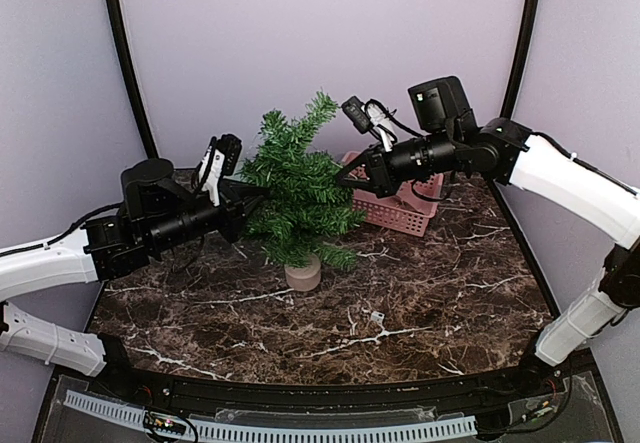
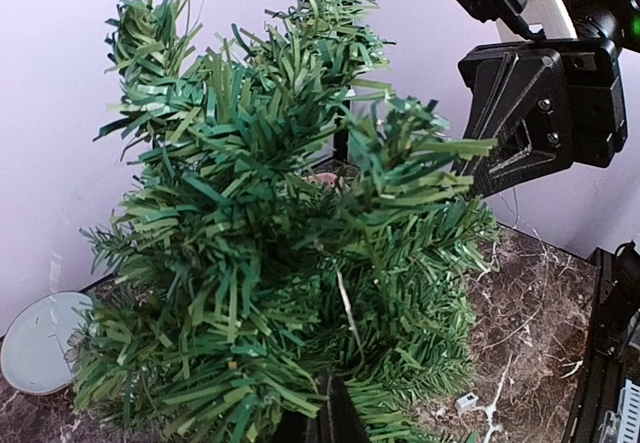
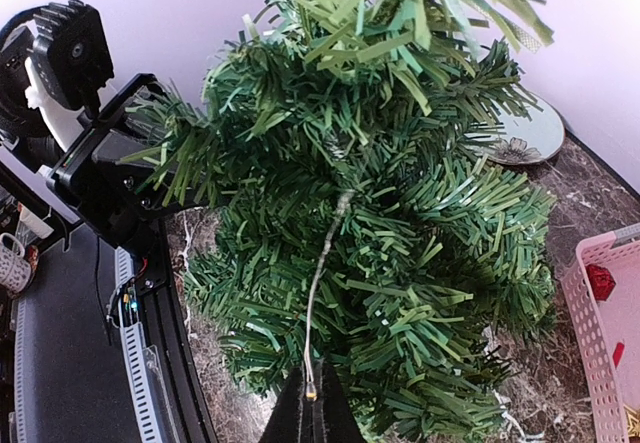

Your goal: Decorate the small christmas tree

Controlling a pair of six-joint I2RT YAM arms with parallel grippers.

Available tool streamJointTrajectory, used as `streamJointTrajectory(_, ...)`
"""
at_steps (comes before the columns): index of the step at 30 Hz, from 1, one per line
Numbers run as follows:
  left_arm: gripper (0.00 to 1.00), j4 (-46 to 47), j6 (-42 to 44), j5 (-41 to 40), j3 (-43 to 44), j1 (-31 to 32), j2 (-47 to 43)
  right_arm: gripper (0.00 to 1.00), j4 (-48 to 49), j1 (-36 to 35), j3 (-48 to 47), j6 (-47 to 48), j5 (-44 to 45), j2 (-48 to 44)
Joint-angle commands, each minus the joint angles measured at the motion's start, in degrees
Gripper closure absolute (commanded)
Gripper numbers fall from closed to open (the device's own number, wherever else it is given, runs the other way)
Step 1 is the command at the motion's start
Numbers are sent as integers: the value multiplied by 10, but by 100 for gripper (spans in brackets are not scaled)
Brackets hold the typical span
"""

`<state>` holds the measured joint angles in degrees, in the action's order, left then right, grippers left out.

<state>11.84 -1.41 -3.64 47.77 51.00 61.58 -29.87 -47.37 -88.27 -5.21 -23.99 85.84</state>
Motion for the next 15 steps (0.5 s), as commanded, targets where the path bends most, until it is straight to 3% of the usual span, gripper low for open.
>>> streamJointTrajectory(1,100,21,11,22,7,1,-11,100,15,-5,-13,-2,-2,4)
streamJointTrajectory(15,100,21,40,153,25,3,6,100,21,-11,-18,-8,-16,17)
